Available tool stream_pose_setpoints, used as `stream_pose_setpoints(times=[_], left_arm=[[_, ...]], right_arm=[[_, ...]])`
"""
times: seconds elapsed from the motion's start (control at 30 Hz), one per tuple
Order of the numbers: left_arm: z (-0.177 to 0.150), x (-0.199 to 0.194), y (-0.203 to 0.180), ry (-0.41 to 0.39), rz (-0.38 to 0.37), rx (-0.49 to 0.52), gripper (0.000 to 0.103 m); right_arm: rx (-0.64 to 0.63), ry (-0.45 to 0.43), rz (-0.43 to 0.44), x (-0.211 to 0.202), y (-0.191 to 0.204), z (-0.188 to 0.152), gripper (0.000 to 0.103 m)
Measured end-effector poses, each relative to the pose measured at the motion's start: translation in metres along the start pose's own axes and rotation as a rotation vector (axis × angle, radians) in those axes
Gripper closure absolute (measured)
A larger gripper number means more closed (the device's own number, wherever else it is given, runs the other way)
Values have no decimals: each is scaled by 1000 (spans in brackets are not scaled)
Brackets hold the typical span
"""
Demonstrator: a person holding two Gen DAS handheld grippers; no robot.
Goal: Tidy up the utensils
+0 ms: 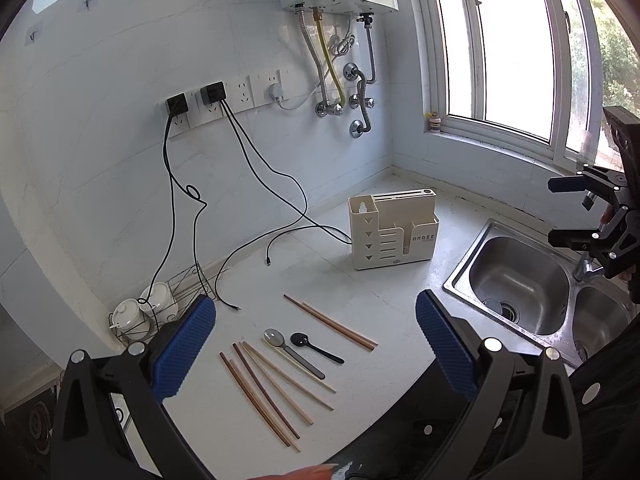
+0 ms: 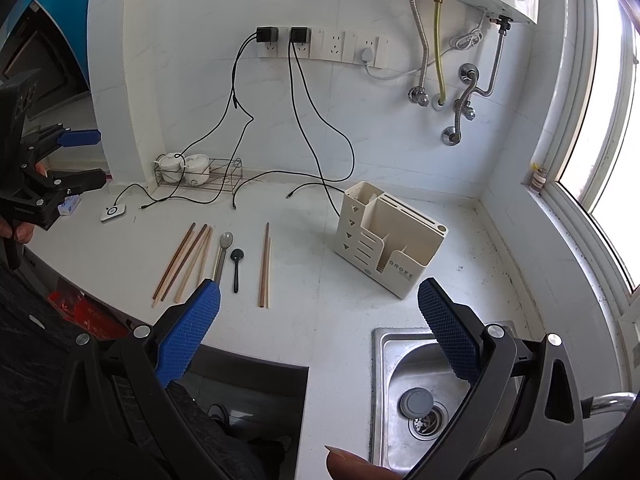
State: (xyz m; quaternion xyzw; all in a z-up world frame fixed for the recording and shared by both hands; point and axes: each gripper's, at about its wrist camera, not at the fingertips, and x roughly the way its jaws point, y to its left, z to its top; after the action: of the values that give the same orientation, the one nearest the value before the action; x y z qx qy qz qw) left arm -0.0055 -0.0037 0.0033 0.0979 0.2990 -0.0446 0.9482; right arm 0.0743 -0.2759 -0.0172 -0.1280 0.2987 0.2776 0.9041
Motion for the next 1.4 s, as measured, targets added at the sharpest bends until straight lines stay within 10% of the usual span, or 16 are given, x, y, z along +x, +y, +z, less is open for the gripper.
stream_pose_setpoints(times=[1.4], left_arm=[[0, 2, -4, 7, -33, 19, 4]], right_arm=[[0, -18, 24, -3, 0, 3, 8]])
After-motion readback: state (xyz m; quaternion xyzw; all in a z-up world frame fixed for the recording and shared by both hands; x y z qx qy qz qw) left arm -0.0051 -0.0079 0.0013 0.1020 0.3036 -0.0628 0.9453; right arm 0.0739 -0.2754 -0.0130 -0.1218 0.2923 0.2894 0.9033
